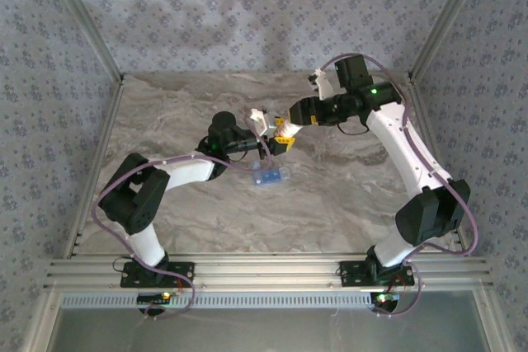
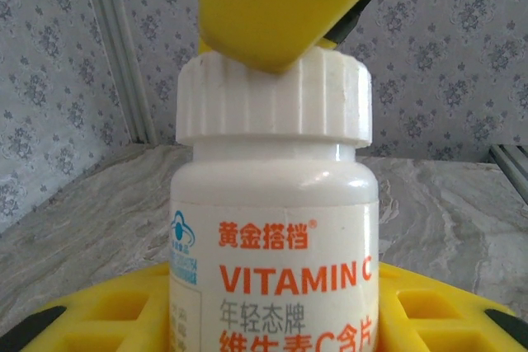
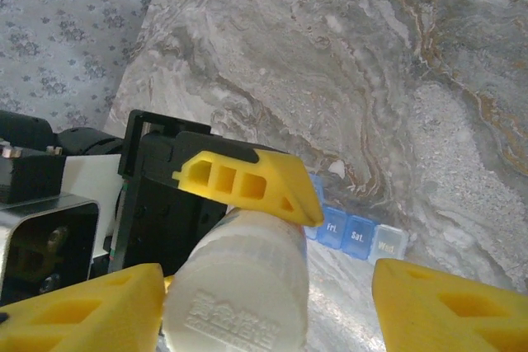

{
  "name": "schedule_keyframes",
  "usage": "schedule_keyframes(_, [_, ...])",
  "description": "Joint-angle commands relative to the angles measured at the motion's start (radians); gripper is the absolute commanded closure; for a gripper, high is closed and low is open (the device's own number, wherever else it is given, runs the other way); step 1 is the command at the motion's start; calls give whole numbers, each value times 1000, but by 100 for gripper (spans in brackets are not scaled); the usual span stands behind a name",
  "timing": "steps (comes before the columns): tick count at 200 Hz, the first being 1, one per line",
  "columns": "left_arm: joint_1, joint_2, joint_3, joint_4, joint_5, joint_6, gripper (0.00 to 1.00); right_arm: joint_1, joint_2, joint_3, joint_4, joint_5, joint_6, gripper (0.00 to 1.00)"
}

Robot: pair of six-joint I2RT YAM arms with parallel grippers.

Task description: Sort the pills into containers

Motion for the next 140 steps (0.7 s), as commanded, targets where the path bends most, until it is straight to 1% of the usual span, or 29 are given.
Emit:
schedule_keyframes(1, [3,11,38,9,33,-7,100,9,20,26,-27,1,-18,36])
schedule_keyframes(29, [4,15,41,5,33,-8,100,12,26,26,-32,-8,-20,41])
schedule_keyframes(42, [4,16,44,3,32,-9,100,13,28,26,-33,-9,-20,48])
schedule_keyframes(52, [4,16,46,2,32,-9,100,15,27,23,-32,-7,-18,49])
schedule_keyframes(71, [5,14,48,-2,34,-9,100,14,24,15,-26,-11,-6,55])
schedule_keyframes(87, [4,13,48,-2,29,-6,100,15,20,3,-14,-7,28,58])
schedule_keyframes(103, [3,10,44,7,13,1,100,16,18,-19,17,12,93,60])
schedule_keyframes(126, [-12,-8,17,34,-78,43,100,30,17,-65,66,44,207,61])
schedule_keyframes(140, [-33,-25,4,26,-149,98,100,43,14,-87,74,108,272,61])
